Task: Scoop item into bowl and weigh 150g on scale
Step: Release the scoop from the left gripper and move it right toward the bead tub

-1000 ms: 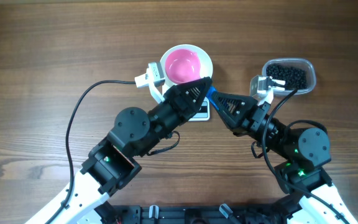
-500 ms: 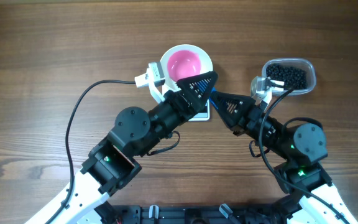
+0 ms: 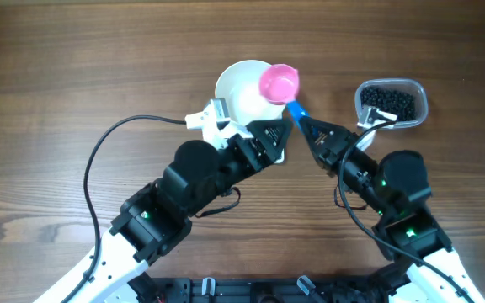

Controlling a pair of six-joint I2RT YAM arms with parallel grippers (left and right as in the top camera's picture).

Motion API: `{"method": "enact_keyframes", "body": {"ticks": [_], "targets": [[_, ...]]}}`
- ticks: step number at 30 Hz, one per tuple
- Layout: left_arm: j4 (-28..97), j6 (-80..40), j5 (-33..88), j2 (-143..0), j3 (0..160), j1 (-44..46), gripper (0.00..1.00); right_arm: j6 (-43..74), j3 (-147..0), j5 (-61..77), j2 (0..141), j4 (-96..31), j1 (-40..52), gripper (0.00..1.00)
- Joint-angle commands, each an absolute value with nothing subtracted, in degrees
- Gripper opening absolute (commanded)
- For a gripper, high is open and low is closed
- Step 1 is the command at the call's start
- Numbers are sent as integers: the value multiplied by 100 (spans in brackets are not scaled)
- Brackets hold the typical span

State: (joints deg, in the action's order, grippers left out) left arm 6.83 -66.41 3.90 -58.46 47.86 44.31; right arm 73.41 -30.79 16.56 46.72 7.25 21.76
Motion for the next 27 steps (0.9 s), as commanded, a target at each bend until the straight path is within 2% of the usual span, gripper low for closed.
{"method": "enact_keyframes", "body": {"ticks": [1, 4, 8, 13, 17, 27], "targets": [[854, -5721, 309, -5850, 4845, 4421, 100, 6353, -3691, 1413, 4661, -73, 1806, 5], [1055, -5238, 305, -5850, 4866, 4401, 100, 5745, -4261, 1365, 4661, -1041, 1570, 5], [2001, -4936, 290, -5850, 5186, 4125, 99, 4709, -5369, 1219, 4681, -2582, 1253, 4], [3544, -4320, 266, -5863, 6121, 3553, 100, 3734, -6471, 825, 4805, -4029, 1083, 4], [5249, -3942, -86, -6053, 7275, 3006, 100, 3208, -7212, 615, 5096, -5054, 1076, 5], [5874, -3940, -244, -6106, 7548, 2812, 100, 3310, -7306, 596, 5148, -5424, 1079, 4]]}}
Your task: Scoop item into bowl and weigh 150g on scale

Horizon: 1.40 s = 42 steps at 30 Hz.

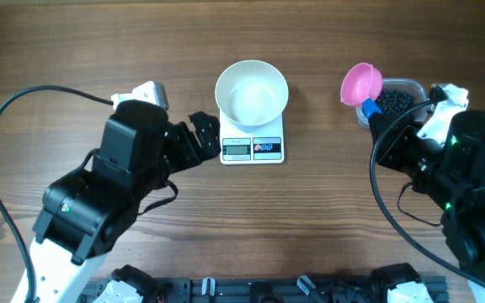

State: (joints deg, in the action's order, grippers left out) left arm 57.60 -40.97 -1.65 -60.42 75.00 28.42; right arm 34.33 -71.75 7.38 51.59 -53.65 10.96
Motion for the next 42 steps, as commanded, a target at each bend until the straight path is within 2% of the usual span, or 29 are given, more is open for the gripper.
{"method": "enact_keyframes", "body": {"ticks": [1, 7, 13, 22, 30, 36, 42], "targets": [[5929, -3940, -244, -6110, 7548, 2810, 100, 3317, -7306, 596, 5148, -5505, 1079, 4], [6158, -3887, -244, -6108, 7548, 2810, 100, 3275, -7306, 598, 5151, -5900, 1079, 4], [6318, -3385, -244, -6206, 7548, 2810, 100, 2521, -7301, 786, 5151, -6047, 1081, 4], [6521, -3326, -239, -6469, 7548, 2812, 100, 1957, -7301, 814, 5166, -5513, 1081, 4], [6689, -3092, 709, -6521, 7544, 2838, 100, 1682, -7301, 1232, 5166, -5717, 1081, 4], [6722, -3055, 666, -6759, 7537, 3004, 100, 1649, -7301, 731, 5179, -6049, 1079, 4], [6759, -3627, -69, -7194, 7516, 3140, 100, 1658, -7301, 329, 5192, -6012, 1079, 4]]}}
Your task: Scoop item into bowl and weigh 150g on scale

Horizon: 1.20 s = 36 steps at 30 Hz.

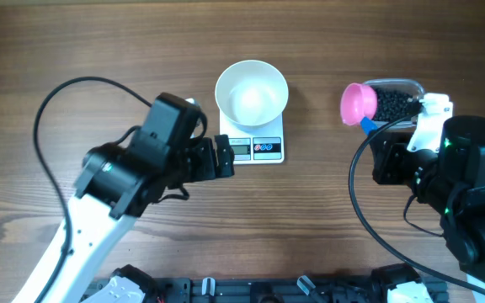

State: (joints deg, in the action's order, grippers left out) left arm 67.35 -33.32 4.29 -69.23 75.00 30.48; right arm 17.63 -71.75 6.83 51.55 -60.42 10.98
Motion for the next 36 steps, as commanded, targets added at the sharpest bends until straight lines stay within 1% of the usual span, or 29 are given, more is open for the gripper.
{"method": "enact_keyframes", "body": {"ticks": [1, 4, 12, 18, 21, 24, 28, 32, 36], "targets": [[6759, -3653, -187, -7293, 7502, 3168, 100, 1658, -7301, 309, 5192, -6001, 1079, 5], [6665, -3671, -416, -7607, 7494, 3258, 100, 1651, -7308, 161, 5183, -5819, 1079, 4], [6211, -3798, -454, -8350, 7489, 3524, 100, 1719, -7341, 128, 5166, -5784, 1079, 4], [6394, -3970, -790, -8165, 7470, 3527, 100, 1804, -7341, 126, 5181, -5854, 1079, 4], [6423, -3970, -893, -7811, 7072, 3524, 100, 1800, -7338, 126, 5181, -5907, 1079, 4], [6082, -3997, -716, -7367, 6346, 3527, 100, 1800, -7338, 126, 5181, -5944, 1079, 4], [5120, -3992, 102, -6827, 5511, 3527, 100, 1686, -7341, 128, 5181, -5988, 1079, 4], [4482, -4001, 16, -6873, 5443, 3527, 100, 1653, -7338, 130, 5181, -6029, 1079, 4], [4209, -4233, 10, -7225, 5448, 3527, 99, 1651, -7338, 128, 5181, -6036, 1079, 4]]}}
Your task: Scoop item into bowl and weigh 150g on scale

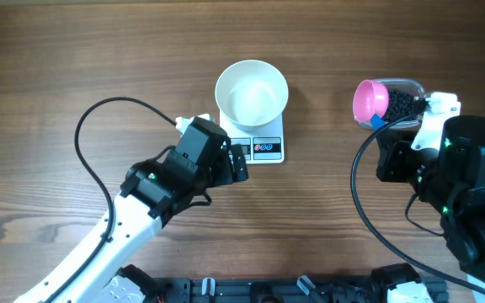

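Note:
A white bowl [251,93] stands on a small white digital scale [256,149] at the middle of the table, and it looks bare inside. My left gripper [237,160] is at the scale's front left corner, fingers open, holding nothing. My right gripper [383,133] is shut on the blue handle of a pink scoop [370,100]. The scoop's cup lies at the left end of a clear container of black beads [402,103]. Whether the scoop holds beads cannot be made out.
The wooden table [74,59] carries nothing else. Black cables loop from both arms, on the left [87,151] and on the right [354,210]. The right arm's body covers the container's near side.
My left gripper has moved right, from just left of the scale to its front left corner. The pink scoop has shifted slightly right and up, further onto the container's left end.
First the pink scoop was over the bowl's right rim, with the left gripper at the scale. Then both arms stood back, the scoop beside the bead container. The scoop then stayed at the container's left end while the left gripper came back to the scale.

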Controlling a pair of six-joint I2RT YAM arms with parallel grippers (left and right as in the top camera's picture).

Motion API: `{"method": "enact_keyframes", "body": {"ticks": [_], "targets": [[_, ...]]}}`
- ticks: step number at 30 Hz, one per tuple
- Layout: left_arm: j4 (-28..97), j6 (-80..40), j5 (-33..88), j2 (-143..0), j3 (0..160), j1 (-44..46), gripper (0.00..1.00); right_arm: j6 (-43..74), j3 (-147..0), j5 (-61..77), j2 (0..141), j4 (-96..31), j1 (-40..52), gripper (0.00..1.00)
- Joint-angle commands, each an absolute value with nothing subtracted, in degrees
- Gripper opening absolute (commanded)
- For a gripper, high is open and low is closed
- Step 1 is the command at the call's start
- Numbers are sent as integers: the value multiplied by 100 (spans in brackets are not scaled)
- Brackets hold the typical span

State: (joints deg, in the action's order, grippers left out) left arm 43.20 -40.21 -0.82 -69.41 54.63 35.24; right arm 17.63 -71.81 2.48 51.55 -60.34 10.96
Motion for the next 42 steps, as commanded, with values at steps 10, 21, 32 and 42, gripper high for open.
{"method": "enact_keyframes", "body": {"ticks": [10, 21, 32, 42], "targets": [[3610, -4228, -561, -8025, 5531, 3688, 100, 1651, -7338, 128, 5181, -6036, 1079, 4], [3229, -4230, -1247, -8615, 5529, 4077, 100, 1649, -7338, 126, 5181, -6047, 1079, 4], [2934, -4248, -1476, -9240, 5529, 4062, 100, 1500, -7338, -5, 5192, -6058, 1079, 4], [2792, -4246, -1678, -9365, 5529, 4060, 100, 1503, -7338, -3, 5203, -6047, 1079, 4]]}}
